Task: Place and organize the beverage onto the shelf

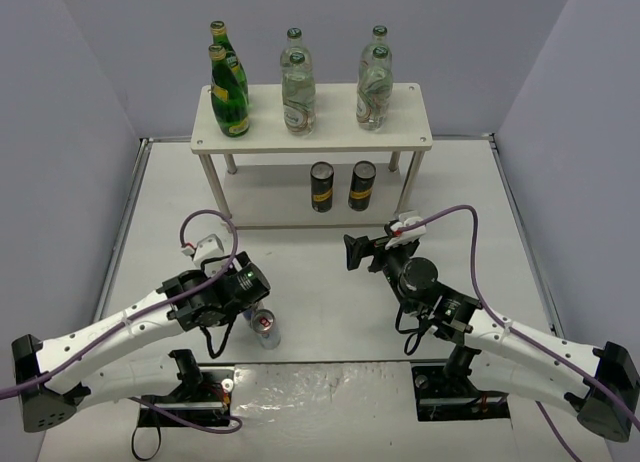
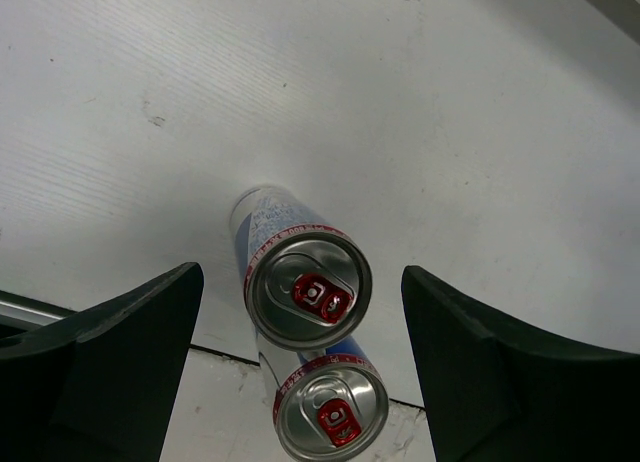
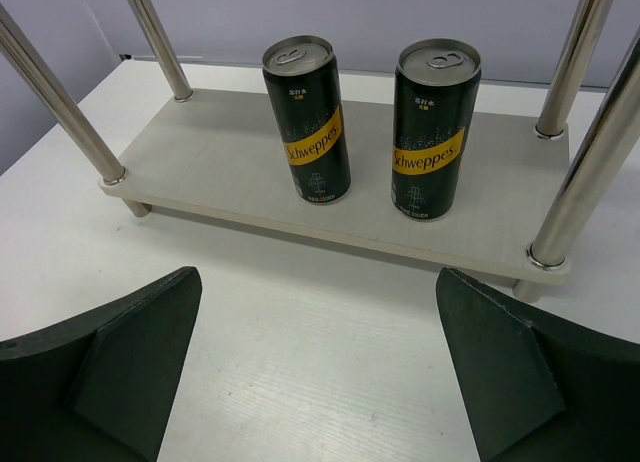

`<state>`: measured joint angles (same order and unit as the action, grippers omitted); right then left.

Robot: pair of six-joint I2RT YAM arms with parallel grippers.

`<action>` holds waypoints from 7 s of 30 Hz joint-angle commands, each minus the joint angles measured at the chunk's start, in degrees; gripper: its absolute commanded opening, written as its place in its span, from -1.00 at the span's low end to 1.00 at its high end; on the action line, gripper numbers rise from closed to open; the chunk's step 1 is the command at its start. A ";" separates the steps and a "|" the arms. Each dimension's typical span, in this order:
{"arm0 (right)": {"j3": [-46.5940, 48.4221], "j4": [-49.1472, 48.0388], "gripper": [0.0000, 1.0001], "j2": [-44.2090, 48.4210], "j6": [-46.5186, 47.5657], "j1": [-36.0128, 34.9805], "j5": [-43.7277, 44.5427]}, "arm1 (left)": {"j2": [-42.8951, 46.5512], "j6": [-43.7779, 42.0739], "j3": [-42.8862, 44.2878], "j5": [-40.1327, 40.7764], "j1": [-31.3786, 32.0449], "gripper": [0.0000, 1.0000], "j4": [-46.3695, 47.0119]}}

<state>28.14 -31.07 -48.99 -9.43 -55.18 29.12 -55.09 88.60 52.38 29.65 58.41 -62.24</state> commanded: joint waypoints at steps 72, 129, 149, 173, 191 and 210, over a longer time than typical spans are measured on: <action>8.33 -42.14 -0.23 -33.45 15.32 1.83 -53.91 | -15.49 -40.25 34.54 -6.09 -2.16 -0.95 11.00; 44.46 -53.30 -0.69 -73.18 15.94 7.63 -7.15 | 15.89 -59.24 10.37 10.34 -8.23 0.89 9.50; 37.69 -54.79 0.69 -64.66 18.66 2.71 -5.31 | 14.66 -59.24 10.64 10.69 -8.32 0.89 9.50; 23.47 -36.11 0.84 -39.46 12.09 -3.52 2.50 | 6.51 -62.24 13.27 -10.65 -8.23 0.89 10.83; 10.44 -1.81 0.98 -13.85 -0.68 -5.91 6.30 | -1.15 -38.77 5.54 -16.66 5.21 0.89 8.45; 7.72 1.72 0.99 -6.82 -0.94 -5.91 3.92 | -4.41 -31.03 -0.88 -11.98 7.59 0.45 6.87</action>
<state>36.27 -28.80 -57.21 -9.67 -61.17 32.53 -59.37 56.75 50.74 17.12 65.67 -55.42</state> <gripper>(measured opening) 0.994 0.750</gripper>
